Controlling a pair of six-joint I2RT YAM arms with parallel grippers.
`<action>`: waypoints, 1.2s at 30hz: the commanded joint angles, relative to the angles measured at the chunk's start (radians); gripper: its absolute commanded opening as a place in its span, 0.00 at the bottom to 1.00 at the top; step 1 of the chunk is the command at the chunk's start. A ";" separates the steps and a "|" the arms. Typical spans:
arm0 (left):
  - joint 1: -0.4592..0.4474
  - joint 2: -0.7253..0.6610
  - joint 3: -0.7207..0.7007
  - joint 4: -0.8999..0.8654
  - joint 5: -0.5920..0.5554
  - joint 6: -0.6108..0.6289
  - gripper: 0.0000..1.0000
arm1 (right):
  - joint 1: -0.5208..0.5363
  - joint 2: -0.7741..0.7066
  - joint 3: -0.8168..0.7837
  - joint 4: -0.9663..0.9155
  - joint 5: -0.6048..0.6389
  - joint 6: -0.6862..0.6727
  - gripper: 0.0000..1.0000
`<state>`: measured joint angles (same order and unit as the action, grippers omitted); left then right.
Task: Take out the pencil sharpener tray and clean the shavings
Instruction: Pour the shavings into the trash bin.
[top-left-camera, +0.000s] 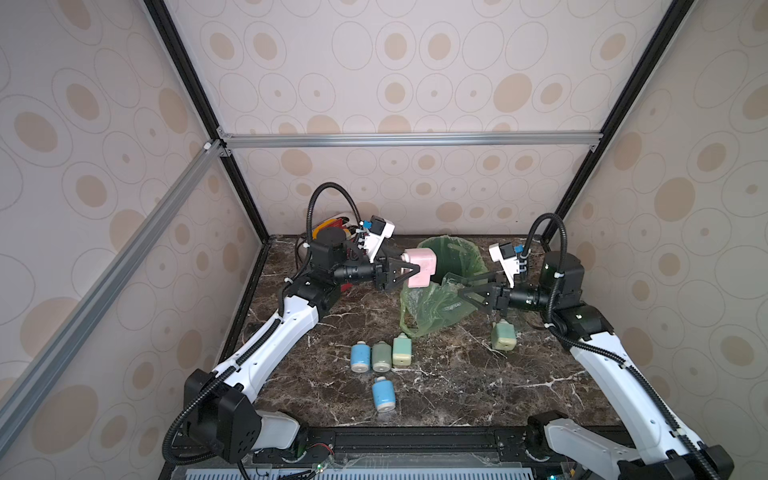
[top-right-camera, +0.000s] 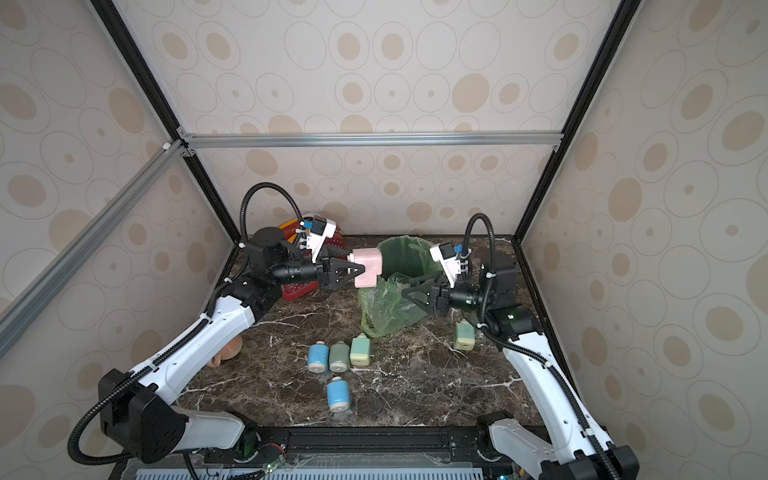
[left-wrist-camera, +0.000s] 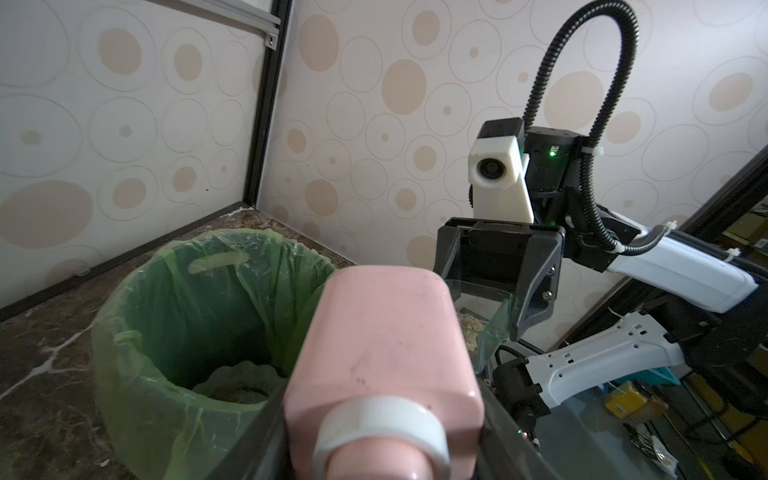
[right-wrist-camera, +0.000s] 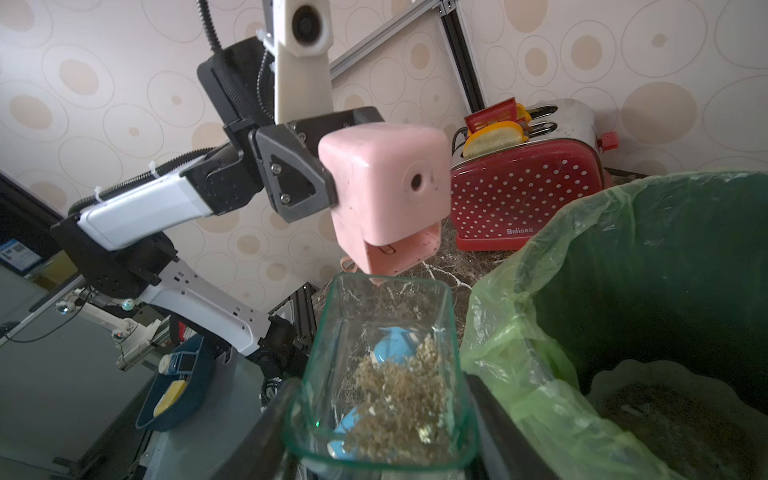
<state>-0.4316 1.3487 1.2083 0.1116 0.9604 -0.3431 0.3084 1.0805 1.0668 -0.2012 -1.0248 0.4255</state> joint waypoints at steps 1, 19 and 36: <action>0.007 -0.039 -0.010 0.071 -0.049 0.004 0.00 | -0.006 0.061 0.088 -0.054 -0.007 0.127 0.05; 0.007 -0.097 -0.075 0.135 -0.096 -0.012 0.00 | -0.108 0.341 0.270 0.212 -0.059 1.176 0.00; 0.007 -0.152 -0.109 0.154 -0.129 -0.005 0.00 | -0.126 0.401 0.237 0.024 -0.006 1.255 0.00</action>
<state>-0.4271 1.2263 1.0924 0.2035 0.8345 -0.3546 0.1841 1.4563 1.2819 -0.1215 -1.0313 1.6726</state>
